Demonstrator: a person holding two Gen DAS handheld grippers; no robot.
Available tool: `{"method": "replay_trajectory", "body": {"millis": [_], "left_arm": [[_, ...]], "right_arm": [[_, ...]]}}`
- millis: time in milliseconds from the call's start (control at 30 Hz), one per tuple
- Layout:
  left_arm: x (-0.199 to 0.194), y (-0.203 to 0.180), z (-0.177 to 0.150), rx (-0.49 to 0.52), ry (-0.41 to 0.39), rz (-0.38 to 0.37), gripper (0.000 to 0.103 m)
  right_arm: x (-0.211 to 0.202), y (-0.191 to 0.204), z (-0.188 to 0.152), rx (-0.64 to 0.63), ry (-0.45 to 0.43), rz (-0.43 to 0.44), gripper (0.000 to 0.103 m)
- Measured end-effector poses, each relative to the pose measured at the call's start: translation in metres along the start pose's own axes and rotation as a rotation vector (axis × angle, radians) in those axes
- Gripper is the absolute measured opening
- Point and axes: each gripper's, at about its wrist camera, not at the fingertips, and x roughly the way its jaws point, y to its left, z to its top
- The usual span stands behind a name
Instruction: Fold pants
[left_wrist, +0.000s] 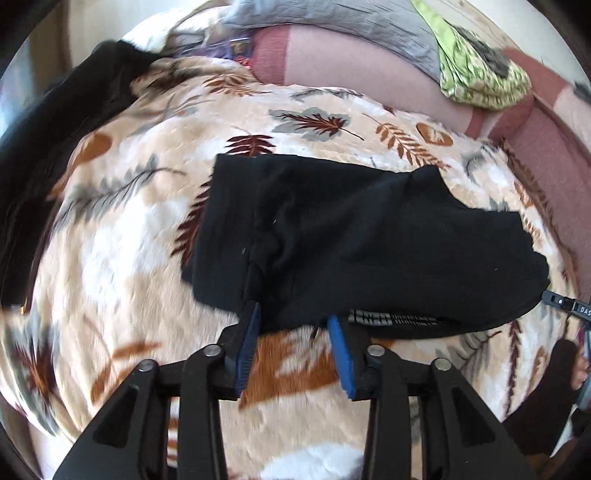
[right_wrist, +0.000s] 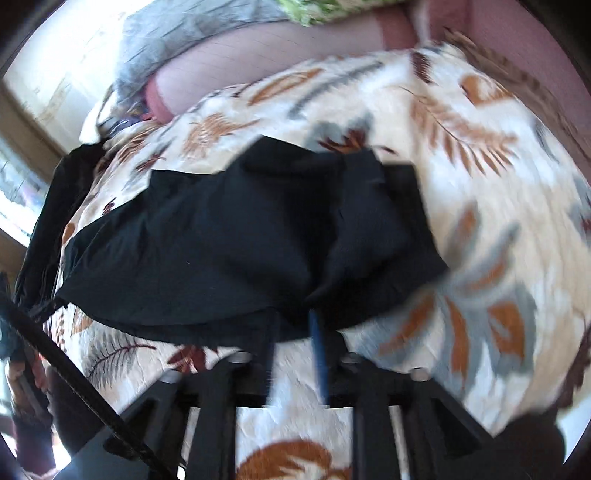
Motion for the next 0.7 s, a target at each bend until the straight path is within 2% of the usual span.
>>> {"method": "replay_trajectory", "body": {"millis": [33, 67, 100, 200, 300, 400, 467, 500, 533, 633, 700], "left_arm": [[-0.005, 0.003, -0.003, -0.014, -0.001, 0.01, 0.049], [-0.011, 0.007, -0.007, -0.032, -0.014, 0.041, 0.058], [-0.016, 0.011, -0.011, -0.042, -0.025, 0.059, 0.061], [-0.023, 0.024, -0.017, -0.077, -0.021, 0.085, 0.061], [-0.03, 0.034, -0.019, -0.139, -0.024, 0.107, 0.061], [-0.036, 0.035, -0.016, -0.172, -0.038, 0.097, 0.061], [-0.042, 0.033, -0.012, -0.189, -0.056, 0.084, 0.061], [-0.044, 0.033, -0.008, -0.196, -0.066, 0.078, 0.061], [-0.048, 0.031, -0.004, -0.204, -0.08, 0.069, 0.061], [-0.051, 0.027, 0.005, -0.211, -0.106, 0.042, 0.062], [-0.05, 0.024, 0.011, -0.209, -0.111, 0.024, 0.064]], "right_arm": [[-0.006, -0.007, -0.002, 0.031, -0.021, -0.011, 0.05], [-0.013, -0.014, -0.002, 0.055, -0.046, -0.021, 0.055], [-0.019, -0.02, 0.0, 0.076, -0.069, -0.032, 0.06], [-0.037, -0.032, 0.011, 0.112, -0.15, -0.067, 0.06], [-0.035, -0.032, 0.032, 0.072, -0.185, -0.131, 0.06], [-0.013, -0.029, 0.048, 0.013, -0.187, -0.207, 0.06], [0.009, -0.024, 0.053, -0.038, -0.156, -0.237, 0.06], [0.019, -0.022, 0.053, -0.063, -0.126, -0.252, 0.039], [0.024, -0.02, 0.053, -0.084, -0.102, -0.254, 0.008], [0.005, -0.015, 0.046, -0.062, -0.142, -0.232, 0.007], [-0.009, -0.018, 0.038, -0.04, -0.17, -0.276, 0.007]]}}
